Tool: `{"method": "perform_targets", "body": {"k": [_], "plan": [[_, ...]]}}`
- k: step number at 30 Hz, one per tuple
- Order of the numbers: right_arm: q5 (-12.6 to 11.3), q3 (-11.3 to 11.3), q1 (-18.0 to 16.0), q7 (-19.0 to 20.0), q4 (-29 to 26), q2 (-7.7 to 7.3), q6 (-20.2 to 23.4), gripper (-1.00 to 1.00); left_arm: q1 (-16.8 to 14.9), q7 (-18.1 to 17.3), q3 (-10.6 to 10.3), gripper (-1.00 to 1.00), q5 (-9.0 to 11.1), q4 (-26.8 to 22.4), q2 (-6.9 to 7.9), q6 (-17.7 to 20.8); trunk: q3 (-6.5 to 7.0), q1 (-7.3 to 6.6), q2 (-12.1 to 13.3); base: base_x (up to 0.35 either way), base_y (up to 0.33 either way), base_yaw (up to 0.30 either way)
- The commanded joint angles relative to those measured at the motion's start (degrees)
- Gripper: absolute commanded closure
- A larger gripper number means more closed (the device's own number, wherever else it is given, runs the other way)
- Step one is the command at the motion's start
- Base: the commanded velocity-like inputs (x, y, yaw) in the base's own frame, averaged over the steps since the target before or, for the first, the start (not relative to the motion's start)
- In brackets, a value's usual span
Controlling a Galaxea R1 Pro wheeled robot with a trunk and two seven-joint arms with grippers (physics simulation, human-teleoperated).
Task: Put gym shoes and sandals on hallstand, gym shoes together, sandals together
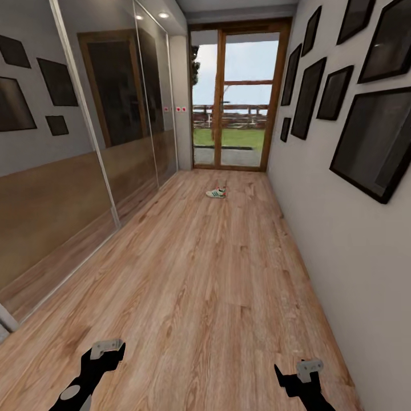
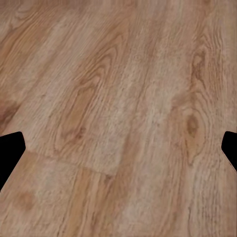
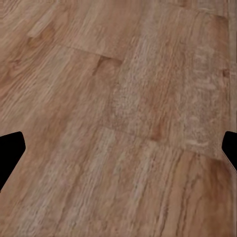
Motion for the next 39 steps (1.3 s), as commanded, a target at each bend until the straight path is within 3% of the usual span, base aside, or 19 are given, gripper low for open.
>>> {"method": "perform_targets", "body": {"k": [1,39], "plan": [[-0.2,0.4,0.0,0.1,0.0,-0.02,-0.2,-1.00,0.0,-0.5,0.4,-1.00,0.0,0.0,-0.04,-0.1,-0.05,0.02,0.0,0.340,0.000,0.000],[-0.2,0.4,0.0,0.0,0.0,-0.02,-0.2,-1.00,-0.1,-0.5,0.3,-1.00,0.0,0.0,-0.04,-0.1,-0.05,0.02,0.0,0.340,0.000,0.000]]}}
